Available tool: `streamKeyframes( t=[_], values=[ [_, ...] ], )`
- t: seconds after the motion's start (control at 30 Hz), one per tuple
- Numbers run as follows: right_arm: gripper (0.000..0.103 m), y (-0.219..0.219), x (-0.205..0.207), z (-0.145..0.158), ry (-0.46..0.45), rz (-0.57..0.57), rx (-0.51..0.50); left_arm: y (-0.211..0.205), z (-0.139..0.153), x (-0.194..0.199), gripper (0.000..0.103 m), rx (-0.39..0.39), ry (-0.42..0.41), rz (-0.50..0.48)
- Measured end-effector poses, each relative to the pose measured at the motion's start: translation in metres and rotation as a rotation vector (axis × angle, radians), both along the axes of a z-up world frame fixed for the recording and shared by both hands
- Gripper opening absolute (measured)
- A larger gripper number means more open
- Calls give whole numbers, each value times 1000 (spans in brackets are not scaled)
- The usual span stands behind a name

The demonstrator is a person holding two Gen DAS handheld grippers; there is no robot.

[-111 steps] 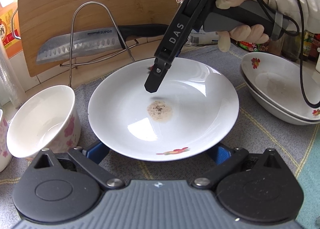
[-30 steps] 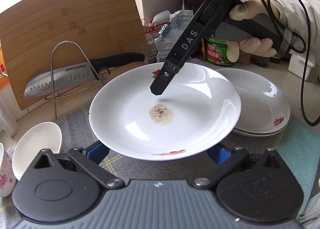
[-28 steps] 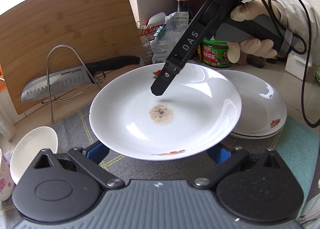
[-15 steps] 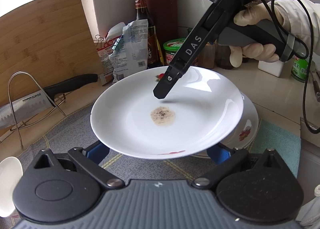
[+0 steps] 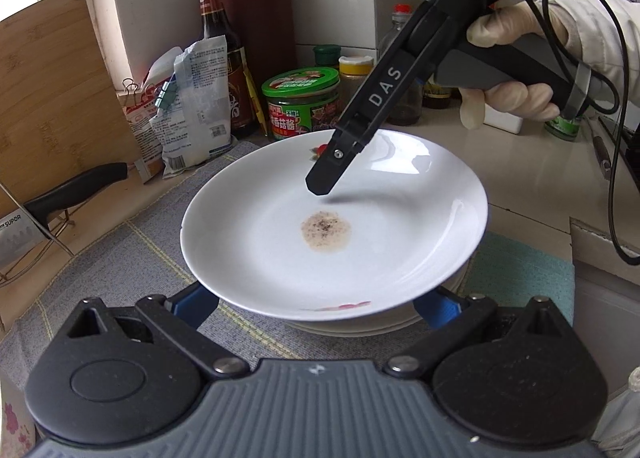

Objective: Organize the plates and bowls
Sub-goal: 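Lower the stained plate onto the stack of flower-print plates with both tools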

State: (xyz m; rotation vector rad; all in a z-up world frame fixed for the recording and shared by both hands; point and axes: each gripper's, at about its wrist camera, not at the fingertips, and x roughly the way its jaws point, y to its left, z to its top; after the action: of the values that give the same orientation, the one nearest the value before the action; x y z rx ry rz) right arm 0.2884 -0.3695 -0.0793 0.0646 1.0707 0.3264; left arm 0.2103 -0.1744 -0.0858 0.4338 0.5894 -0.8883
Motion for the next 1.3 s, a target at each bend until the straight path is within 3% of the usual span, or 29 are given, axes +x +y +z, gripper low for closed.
streamKeyframes(
  t=[0.67, 1.3],
  values=[
    [69, -14, -21, -5, 27, -60, -10, -11, -8, -5, 102, 26, 39, -63],
    [69, 0, -17, -12, 41, -31, -62, -5, -7, -7, 102, 40, 53, -32]
  ],
)
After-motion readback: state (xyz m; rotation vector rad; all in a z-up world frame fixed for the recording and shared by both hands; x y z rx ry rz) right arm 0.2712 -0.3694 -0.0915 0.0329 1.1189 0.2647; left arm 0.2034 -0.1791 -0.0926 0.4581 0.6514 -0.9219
